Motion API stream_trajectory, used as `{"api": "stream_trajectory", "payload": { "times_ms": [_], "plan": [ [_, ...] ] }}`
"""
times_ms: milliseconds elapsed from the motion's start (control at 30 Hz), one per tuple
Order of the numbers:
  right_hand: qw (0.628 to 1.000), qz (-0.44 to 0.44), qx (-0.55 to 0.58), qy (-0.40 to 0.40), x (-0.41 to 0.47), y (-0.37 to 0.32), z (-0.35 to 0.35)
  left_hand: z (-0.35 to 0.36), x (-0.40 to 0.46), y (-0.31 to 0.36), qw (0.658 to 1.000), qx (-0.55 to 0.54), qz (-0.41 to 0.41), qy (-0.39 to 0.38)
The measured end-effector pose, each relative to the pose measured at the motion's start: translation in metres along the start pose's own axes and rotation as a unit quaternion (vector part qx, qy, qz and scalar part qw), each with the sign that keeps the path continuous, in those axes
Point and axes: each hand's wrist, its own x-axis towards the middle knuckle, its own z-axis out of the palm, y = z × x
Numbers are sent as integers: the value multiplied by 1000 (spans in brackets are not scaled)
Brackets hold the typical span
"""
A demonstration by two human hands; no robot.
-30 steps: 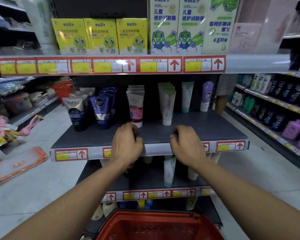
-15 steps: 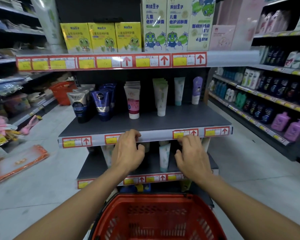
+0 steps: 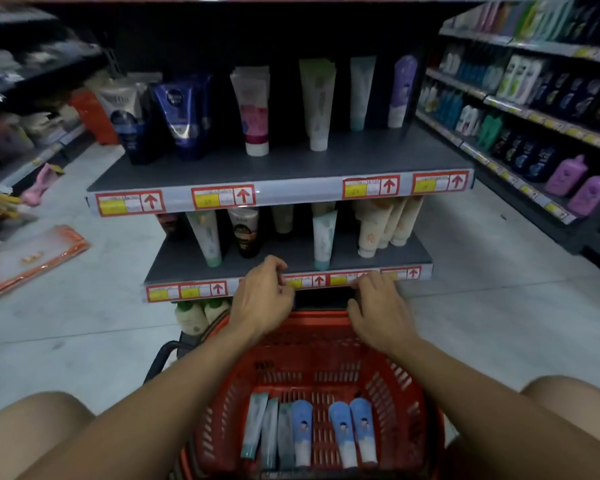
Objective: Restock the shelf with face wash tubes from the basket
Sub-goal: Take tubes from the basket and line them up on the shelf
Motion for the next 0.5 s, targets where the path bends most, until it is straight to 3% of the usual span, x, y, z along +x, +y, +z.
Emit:
{"api": "stream_trajectory", "payload": {
  "times_ms": [267,500],
  "plan": [
    [991,53,-3,-121,-11,20,60,54,-14,-44,996,0,-57,-75],
    [952,154,18,-263,-36,42,123,109,-24,-95,971,-3,-171,-166]
  ]
}}
